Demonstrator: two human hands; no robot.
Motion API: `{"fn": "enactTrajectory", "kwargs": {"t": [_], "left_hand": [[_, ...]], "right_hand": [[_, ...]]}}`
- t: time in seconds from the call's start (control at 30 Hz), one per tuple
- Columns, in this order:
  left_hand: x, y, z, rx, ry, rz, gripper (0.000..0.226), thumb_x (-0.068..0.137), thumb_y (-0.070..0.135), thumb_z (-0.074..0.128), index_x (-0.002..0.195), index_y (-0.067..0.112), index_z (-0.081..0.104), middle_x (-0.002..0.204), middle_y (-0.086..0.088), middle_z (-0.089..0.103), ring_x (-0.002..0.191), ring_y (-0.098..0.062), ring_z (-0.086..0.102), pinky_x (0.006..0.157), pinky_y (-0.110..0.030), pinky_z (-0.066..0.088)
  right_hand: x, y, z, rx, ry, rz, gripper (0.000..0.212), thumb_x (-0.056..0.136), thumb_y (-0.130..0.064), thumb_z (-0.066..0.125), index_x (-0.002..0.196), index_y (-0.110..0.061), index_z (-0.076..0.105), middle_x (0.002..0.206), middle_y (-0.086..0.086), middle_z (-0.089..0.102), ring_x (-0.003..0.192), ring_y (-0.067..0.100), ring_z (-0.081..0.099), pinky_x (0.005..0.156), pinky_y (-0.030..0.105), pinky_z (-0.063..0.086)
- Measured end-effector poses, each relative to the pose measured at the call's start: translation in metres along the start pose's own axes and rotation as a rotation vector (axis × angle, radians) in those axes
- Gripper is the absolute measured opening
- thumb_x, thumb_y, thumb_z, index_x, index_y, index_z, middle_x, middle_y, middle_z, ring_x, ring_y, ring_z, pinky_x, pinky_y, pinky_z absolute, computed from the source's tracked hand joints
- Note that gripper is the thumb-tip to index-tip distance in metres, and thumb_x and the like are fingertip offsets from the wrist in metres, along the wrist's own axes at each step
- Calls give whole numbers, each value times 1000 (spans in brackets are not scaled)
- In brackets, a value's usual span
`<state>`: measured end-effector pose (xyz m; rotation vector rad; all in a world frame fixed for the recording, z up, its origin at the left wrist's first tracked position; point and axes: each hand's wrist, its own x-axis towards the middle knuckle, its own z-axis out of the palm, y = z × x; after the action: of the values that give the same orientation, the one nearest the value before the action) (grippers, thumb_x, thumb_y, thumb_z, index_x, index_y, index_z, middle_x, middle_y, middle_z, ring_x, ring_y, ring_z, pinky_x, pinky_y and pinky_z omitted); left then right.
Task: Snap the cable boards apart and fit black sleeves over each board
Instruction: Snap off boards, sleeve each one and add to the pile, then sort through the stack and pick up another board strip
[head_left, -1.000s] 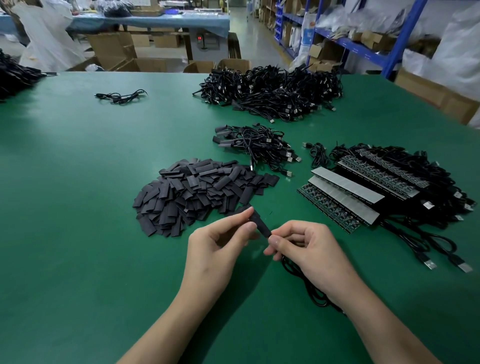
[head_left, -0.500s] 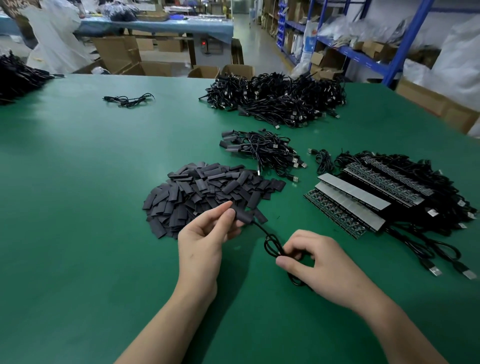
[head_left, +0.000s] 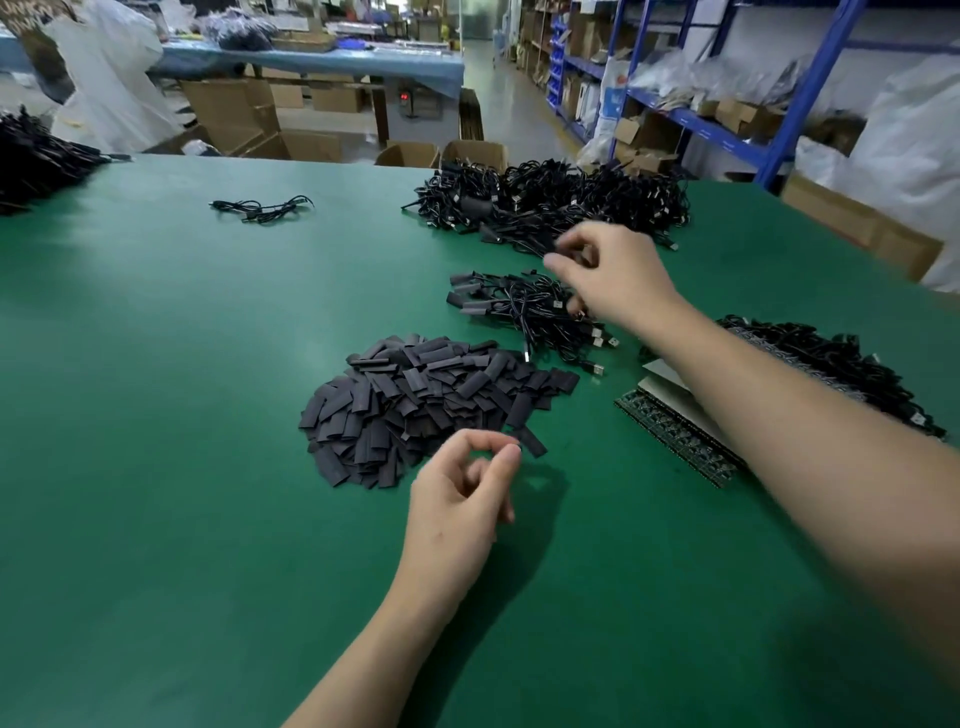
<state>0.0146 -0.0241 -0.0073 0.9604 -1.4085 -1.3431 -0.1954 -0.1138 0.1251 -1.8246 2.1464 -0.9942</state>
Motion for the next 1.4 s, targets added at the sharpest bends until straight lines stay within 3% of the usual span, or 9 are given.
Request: {"fn": "enactTrajectory", "kwargs": {"t": [0.13, 0.27, 0.37, 0.53, 0.63, 0.93, 1.13, 1.33, 1.4], "left_hand": [[-2, 2, 0, 143, -109, -8, 54, 100, 45, 59, 60, 10, 50, 48, 3, 48, 45, -12, 42, 48, -25, 37], [-3, 0, 3, 164, -126, 0, 46, 102, 28, 62, 64, 3, 53, 52, -4, 54, 46, -16, 47, 51, -27, 39], [-5, 5, 5, 164, -169, 37, 7, 98, 14, 68, 94, 20, 67, 78, 0, 70, 66, -22, 63, 60, -28, 45], [-9, 4, 8, 280, -248, 101, 26, 96, 15, 68, 112, 35, 62, 95, 14, 70, 80, -19, 67, 62, -27, 48], [-10, 0, 9, 364, -284, 159, 26, 97, 15, 67, 112, 36, 61, 95, 13, 69, 78, -14, 66, 62, -28, 50], [-2, 37, 58, 529, -436, 293, 21, 99, 20, 66, 120, 24, 67, 112, 17, 70, 101, -2, 65, 87, -27, 53], [32, 87, 159, 35, -533, -98, 37, 105, 16, 57, 142, 12, 57, 132, 0, 67, 122, -13, 64, 108, -30, 49], [67, 96, 236, -195, -440, -448, 17, 105, 0, 44, 99, 10, 56, 86, -3, 48, 77, -15, 49, 84, -30, 45], [69, 96, 247, -215, -366, -550, 15, 106, 4, 45, 112, 5, 59, 86, -4, 49, 82, -16, 53, 85, -30, 47]], "right_hand": [[29, -5, -3, -147, -59, 46, 54, 101, -49, 59, 144, -17, 53, 133, 9, 62, 116, 26, 61, 95, 38, 49], [-26, 16, 2, -248, -80, -44, 32, 100, -42, 63, 121, -19, 67, 117, 2, 66, 103, 19, 63, 92, 41, 56], [-69, 46, -8, -364, -98, -44, 26, 98, -40, 66, 116, -22, 69, 112, -3, 66, 101, 13, 59, 94, 40, 53], [-84, 89, -70, -589, 60, 102, 23, 95, -39, 70, 107, -20, 74, 106, 4, 70, 103, 26, 61, 91, 45, 53], [-83, 112, -99, -698, -50, 298, 32, 95, -44, 69, 113, -18, 73, 110, 9, 68, 106, 32, 63, 89, 45, 55], [-104, 143, -107, -552, -53, 357, 34, 97, -51, 64, 105, -19, 70, 101, 4, 68, 98, 28, 63, 96, 49, 54], [-103, 147, -111, -562, -68, 398, 36, 95, -36, 69, 125, -15, 68, 126, 12, 65, 116, 33, 61, 94, 42, 52], [-117, 165, -112, -398, -8, 398, 52, 96, -29, 70, 142, -14, 52, 136, 10, 62, 125, 31, 57, 97, 41, 49], [-121, 171, -113, -329, 9, 364, 50, 96, -25, 71, 141, -12, 52, 135, 10, 62, 123, 30, 58, 100, 42, 49]]}}
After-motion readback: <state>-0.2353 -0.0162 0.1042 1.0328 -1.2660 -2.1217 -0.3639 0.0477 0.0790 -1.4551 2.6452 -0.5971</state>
